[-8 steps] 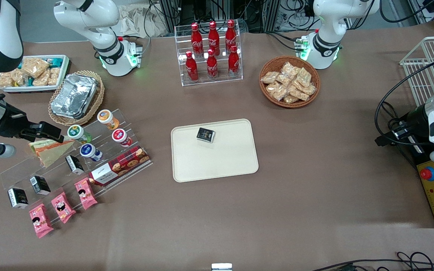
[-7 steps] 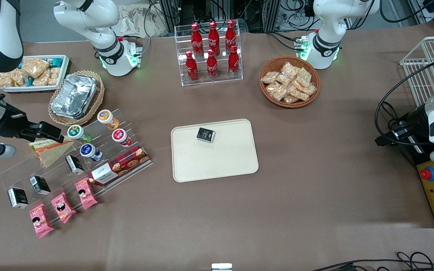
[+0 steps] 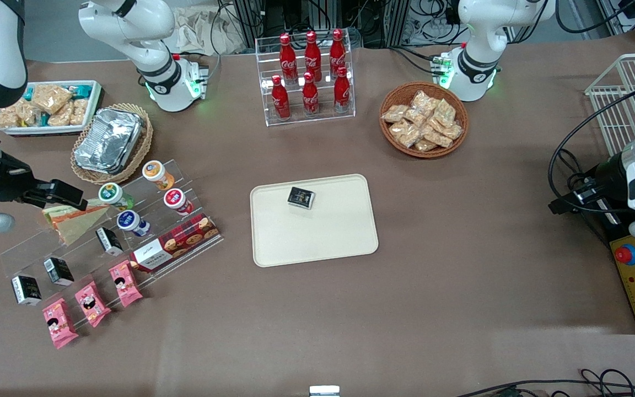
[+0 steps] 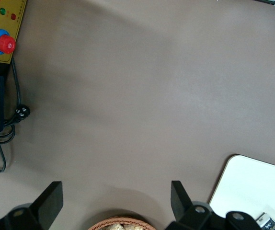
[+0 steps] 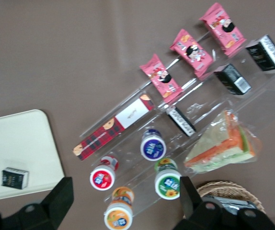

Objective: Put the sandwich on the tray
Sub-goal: 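Move the right gripper down to the wrapped triangle sandwich in the rack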

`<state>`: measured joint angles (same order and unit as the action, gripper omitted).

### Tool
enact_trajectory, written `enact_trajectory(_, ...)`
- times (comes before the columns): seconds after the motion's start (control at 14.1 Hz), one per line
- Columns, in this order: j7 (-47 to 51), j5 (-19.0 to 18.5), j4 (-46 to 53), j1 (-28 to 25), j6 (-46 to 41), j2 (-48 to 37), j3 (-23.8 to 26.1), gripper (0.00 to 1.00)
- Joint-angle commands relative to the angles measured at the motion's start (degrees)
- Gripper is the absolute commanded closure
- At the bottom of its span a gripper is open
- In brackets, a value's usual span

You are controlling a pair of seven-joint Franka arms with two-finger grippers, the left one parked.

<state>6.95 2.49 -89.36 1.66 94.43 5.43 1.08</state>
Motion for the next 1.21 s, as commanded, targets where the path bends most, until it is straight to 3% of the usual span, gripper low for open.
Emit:
enact_trajectory(0.0, 0.26, -3.01, 0.41, 0.45, -0.21, 0.72, 0.24, 0.02)
enact_trajectory(0.14, 2.96, -2.93, -0.02, 1.94, -0.74, 0.72, 0.24, 0.02)
enact_trajectory(0.28, 13.83, -2.75, -0.20, 3.35, -1.18, 0.98, 0.24, 0.02)
enact_trajectory(0.71, 33.81, -2.84, -0.11, 4.84, -6.01, 2.39, 0.24, 0.02)
enact_trajectory(1.14, 29.88, -3.90, -0.55, 10.82, -6.28, 4.41, 0.24, 0.02)
